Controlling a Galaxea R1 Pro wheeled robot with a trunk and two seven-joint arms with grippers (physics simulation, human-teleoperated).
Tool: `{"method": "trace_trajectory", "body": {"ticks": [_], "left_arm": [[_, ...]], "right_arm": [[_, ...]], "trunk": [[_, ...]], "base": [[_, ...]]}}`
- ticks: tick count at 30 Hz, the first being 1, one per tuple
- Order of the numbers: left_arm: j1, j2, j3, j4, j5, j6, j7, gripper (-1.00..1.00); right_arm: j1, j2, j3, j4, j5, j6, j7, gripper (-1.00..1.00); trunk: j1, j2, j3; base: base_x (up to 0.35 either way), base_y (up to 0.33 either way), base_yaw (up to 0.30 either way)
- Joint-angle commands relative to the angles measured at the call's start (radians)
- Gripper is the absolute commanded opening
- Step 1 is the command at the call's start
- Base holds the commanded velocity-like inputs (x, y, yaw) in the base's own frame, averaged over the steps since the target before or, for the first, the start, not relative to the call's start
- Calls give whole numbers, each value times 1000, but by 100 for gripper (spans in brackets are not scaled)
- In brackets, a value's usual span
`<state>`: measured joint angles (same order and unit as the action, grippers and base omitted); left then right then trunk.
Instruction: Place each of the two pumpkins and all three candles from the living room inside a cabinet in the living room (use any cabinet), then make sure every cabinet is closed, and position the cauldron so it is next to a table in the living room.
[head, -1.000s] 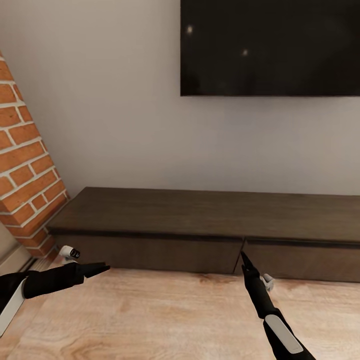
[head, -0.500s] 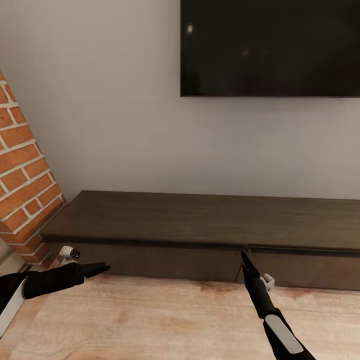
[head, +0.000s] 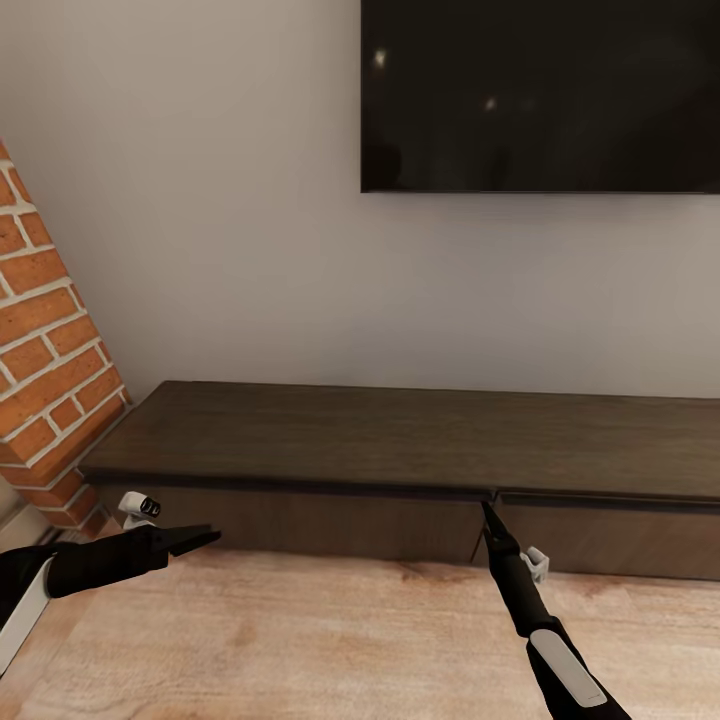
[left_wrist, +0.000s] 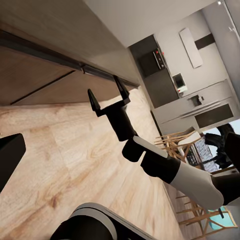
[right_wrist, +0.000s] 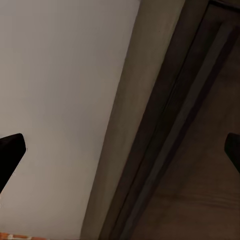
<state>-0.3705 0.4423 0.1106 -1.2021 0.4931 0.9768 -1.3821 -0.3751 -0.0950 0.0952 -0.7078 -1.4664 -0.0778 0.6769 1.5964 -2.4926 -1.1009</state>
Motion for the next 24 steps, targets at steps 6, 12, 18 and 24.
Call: {"method": "trace_trajectory", "body": {"ticks": [6, 12, 18, 24], "left_arm": [[0, -1, 0, -1, 4, 11, -3, 100], [0, -2, 0, 0, 5, 11, -3, 100], [0, -2, 0, -1, 4, 11, -3, 100], [0, -2, -2, 0, 4, 11, -3, 100]], "right_arm": [[-1, -2, 8, 1, -9, -7, 46, 100], [-1, -2, 7, 1, -9, -7, 54, 100], [-1, -2, 6, 1, -9, -7, 56, 100], [-1, -2, 6, 1, -10, -7, 56, 100]], "trunk": [[6, -9, -23], [9, -10, -47], [11, -11, -70], [14, -13, -93]], "base": [[0, 0, 0], [0, 0, 0], [0, 0, 0], [0, 0, 0]]}}
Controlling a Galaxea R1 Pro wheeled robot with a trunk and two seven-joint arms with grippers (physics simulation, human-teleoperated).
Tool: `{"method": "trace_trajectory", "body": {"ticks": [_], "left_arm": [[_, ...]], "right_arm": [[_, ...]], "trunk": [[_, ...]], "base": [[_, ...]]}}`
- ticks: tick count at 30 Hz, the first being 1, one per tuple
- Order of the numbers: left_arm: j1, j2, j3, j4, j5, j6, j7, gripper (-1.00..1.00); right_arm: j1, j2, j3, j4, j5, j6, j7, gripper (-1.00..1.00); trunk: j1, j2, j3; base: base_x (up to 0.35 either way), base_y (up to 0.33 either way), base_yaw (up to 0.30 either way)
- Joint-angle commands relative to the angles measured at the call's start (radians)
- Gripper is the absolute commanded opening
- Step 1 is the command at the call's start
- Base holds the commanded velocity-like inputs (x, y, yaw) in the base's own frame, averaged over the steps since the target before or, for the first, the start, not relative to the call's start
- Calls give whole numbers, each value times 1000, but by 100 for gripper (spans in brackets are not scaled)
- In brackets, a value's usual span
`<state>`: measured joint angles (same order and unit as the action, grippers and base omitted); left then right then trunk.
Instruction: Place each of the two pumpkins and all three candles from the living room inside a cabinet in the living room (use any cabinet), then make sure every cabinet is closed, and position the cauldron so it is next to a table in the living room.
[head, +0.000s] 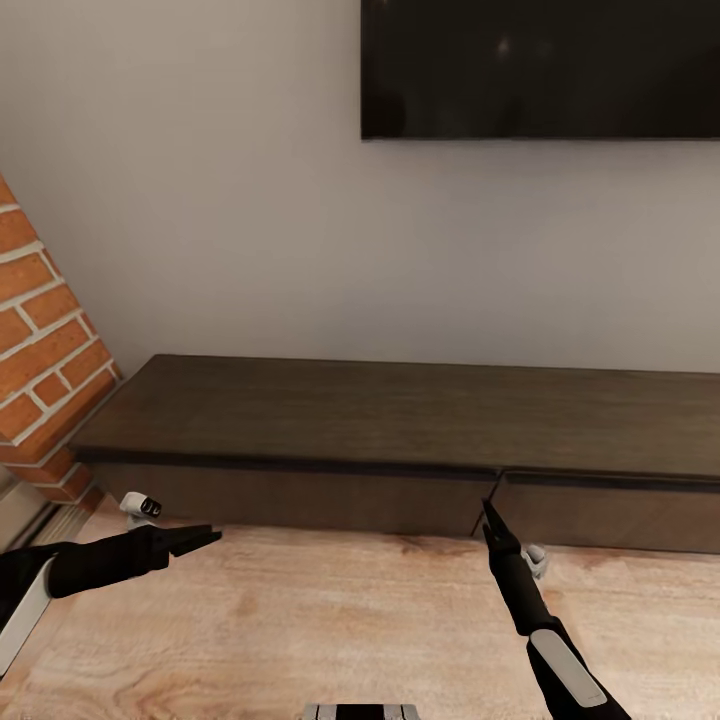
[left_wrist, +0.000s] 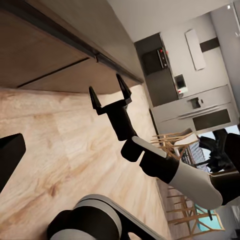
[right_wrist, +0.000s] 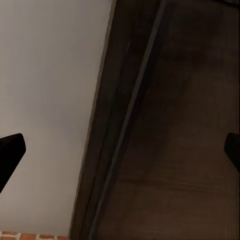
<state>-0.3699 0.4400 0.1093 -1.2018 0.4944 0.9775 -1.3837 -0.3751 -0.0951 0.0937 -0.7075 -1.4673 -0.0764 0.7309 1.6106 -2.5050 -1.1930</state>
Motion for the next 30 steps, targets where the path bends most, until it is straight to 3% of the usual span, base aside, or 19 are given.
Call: {"method": "trace_trajectory", "body": {"ticks": [1, 14, 30], "left_arm": [[0, 0, 0, 0, 3, 10, -1, 100], [0, 2, 1, -1, 9, 10, -1, 100], [2, 1, 1, -1, 3, 10, -1, 100]], "right_arm": [[-1, -2, 8, 1, -9, -8, 2, 100], [-1, -2, 9, 0, -40, -8, 3, 100], [-1, -2, 9, 2, -42, -7, 2, 100]], "trunk": [[0, -1, -5], [1, -1, -9], [1, -1, -9]], "base": [[0, 0, 0], [1, 0, 0], [57, 0, 0]]}}
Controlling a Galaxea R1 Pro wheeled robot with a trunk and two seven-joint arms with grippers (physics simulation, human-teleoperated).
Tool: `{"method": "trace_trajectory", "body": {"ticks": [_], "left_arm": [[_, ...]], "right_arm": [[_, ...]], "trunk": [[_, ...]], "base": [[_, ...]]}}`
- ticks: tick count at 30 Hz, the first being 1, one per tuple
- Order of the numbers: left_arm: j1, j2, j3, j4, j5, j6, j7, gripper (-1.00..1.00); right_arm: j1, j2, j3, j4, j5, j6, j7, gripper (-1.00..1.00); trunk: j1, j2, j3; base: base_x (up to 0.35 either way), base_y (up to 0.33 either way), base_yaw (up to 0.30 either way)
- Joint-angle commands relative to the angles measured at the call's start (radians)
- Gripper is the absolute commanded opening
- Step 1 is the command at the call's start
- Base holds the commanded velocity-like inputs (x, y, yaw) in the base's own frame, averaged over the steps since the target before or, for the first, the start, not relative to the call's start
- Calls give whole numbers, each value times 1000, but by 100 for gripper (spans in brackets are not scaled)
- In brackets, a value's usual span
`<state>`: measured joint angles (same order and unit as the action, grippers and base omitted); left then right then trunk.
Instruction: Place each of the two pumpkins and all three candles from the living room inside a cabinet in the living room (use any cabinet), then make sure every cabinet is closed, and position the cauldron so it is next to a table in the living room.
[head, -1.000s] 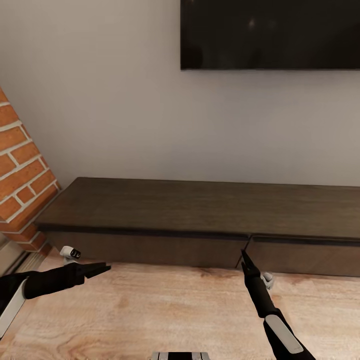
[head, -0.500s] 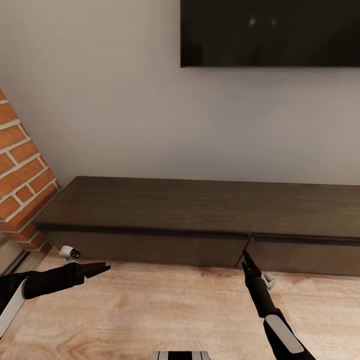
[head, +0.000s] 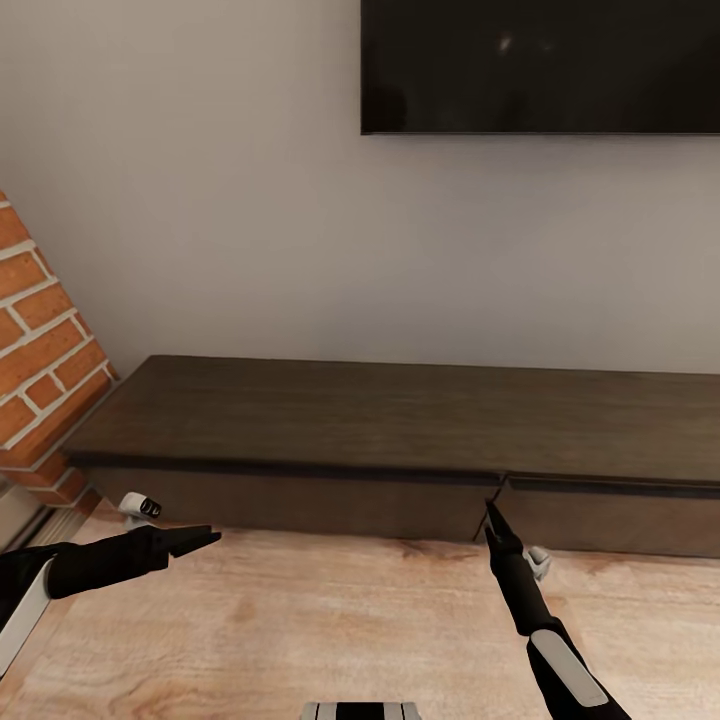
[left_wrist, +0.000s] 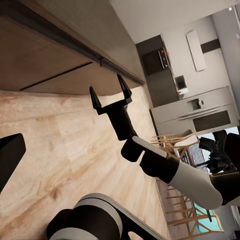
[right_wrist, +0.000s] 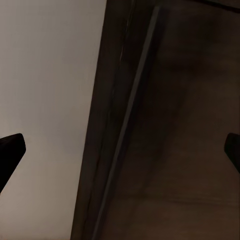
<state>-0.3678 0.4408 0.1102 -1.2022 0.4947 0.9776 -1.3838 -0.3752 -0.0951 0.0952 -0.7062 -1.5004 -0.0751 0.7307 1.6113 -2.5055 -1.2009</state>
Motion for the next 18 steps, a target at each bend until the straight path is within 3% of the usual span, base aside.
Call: {"method": "trace_trajectory", "body": {"ticks": [1, 18], "left_arm": [[0, 0, 0, 0, 2, 10, -1, 100], [0, 0, 0, 0, 1, 10, -1, 100]], "right_arm": [[-1, -2, 8, 1, -9, -8, 3, 100], [-1, -2, 8, 2, -9, -8, 2, 100]], "trunk": [[0, 0, -1], [0, 0, -1]], "base": [[64, 0, 0], [102, 0, 0]]}}
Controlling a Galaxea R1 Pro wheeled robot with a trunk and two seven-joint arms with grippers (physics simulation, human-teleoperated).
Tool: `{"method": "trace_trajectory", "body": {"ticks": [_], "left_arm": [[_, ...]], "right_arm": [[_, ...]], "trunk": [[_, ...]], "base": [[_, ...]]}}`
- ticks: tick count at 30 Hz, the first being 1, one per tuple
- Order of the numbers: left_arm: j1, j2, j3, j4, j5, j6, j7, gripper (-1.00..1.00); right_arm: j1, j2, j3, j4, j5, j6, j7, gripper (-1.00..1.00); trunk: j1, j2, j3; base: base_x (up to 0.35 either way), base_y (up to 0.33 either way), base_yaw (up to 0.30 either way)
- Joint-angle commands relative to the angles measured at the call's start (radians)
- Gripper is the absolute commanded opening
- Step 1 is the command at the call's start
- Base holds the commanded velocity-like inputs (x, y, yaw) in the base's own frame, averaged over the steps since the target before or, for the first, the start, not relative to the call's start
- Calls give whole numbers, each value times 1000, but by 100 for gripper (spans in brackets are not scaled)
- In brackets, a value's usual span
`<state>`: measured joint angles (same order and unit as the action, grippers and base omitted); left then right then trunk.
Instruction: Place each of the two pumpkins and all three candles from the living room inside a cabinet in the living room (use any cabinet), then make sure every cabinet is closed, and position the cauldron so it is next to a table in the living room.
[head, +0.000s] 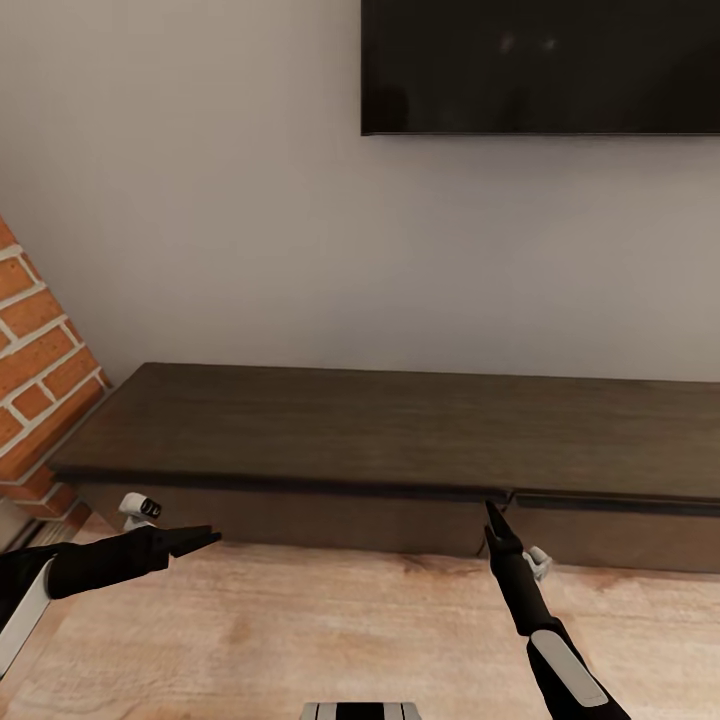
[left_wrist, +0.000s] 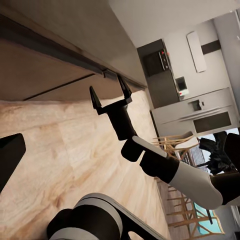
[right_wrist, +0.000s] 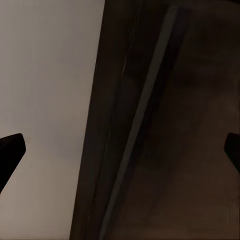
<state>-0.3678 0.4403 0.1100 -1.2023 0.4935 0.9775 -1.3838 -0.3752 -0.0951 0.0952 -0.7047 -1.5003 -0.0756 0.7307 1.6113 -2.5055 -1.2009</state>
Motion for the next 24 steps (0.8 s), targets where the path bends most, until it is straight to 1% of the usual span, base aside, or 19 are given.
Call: {"method": "trace_trajectory", "body": {"ticks": [1, 9, 17, 24], "left_arm": [[0, 0, 0, 0, 2, 10, -1, 100], [0, 0, -1, 0, 2, 9, 0, 100], [0, 0, -1, 0, 2, 9, 0, 100], [0, 0, -1, 0, 3, 9, -1, 100]], "right_arm": [[-1, -2, 8, 1, -9, -8, 2, 100], [-1, -2, 8, 1, -9, -9, 3, 100], [-1, -2, 7, 3, -9, -9, 2, 100], [-1, -2, 6, 46, -11, -9, 2, 100]], "trunk": [[0, 0, -1], [0, 0, -1], [0, 0, -1], [0, 0, -1]], "base": [[58, 0, 0], [124, 0, 0], [16, 0, 0], [0, 0, 0]]}}
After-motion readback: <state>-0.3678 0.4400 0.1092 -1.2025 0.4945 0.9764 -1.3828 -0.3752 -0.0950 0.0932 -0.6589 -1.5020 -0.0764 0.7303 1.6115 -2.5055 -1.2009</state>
